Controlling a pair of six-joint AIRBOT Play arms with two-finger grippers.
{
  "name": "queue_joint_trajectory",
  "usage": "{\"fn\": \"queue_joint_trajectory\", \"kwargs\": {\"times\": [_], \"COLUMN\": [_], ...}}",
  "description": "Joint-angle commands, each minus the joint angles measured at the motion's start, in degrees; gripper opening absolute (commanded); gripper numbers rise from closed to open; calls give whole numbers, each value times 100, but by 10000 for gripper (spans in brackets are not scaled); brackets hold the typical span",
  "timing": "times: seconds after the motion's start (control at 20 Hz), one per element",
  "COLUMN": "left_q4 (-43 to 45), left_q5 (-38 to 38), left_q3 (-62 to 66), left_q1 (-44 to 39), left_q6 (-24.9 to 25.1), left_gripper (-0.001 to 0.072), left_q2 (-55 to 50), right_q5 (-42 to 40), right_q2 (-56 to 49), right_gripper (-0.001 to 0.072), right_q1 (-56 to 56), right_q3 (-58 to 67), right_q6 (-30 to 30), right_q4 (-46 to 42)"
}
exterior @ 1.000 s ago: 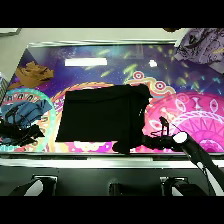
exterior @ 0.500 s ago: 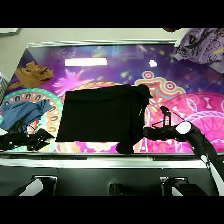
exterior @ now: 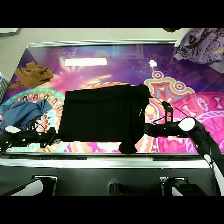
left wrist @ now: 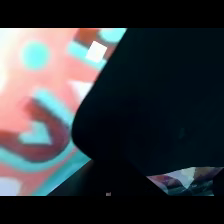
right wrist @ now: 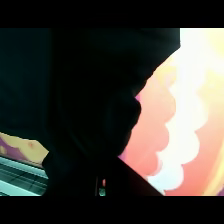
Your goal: Fold the clothes and pants, and hang the long-sleeved shirts on hangers.
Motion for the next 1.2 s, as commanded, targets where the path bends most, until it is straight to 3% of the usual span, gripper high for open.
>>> {"fn": "queue_joint_trajectory", "kwargs": {"times": [0.0, 0.3, 0.45, 0.65, 0.75, 0.95, 1.15], "left_q4": [-306, -291, 426, 1904, 2435, 2820, 3005], "left_q5": [175, 144, 129, 118, -2, -660, -1196], "left_q3": [245, 2883, 4962, 7016, 7438, 7451, 7434], "left_q1": [-302, -446, -448, -448, -448, -446, -446], "left_q6": [66, -315, -931, -1731, -1974, -1985, -2057], "left_gripper": [15, 12, 12, 12, 13, 12, 13], "left_q2": [-101, 590, 953, 1652, 2159, 3191, 3401], "right_q5": [20, 140, 575, 1038, 1126, 1211, 1311], "right_q2": [308, 372, 378, 667, 1025, 1856, 1880], "right_gripper": [29, 29, 29, 29, 29, 29, 29], "right_q1": [4, 4, 4, 4, 4, 4, 4], "right_q3": [96, 2695, 4570, 6636, 7189, 7377, 7375], "right_q6": [76, 293, 337, 341, 496, 997, 1279], "right_q4": [-68, -2050, -2874, -3311, -3434, -3456, -3449]}}
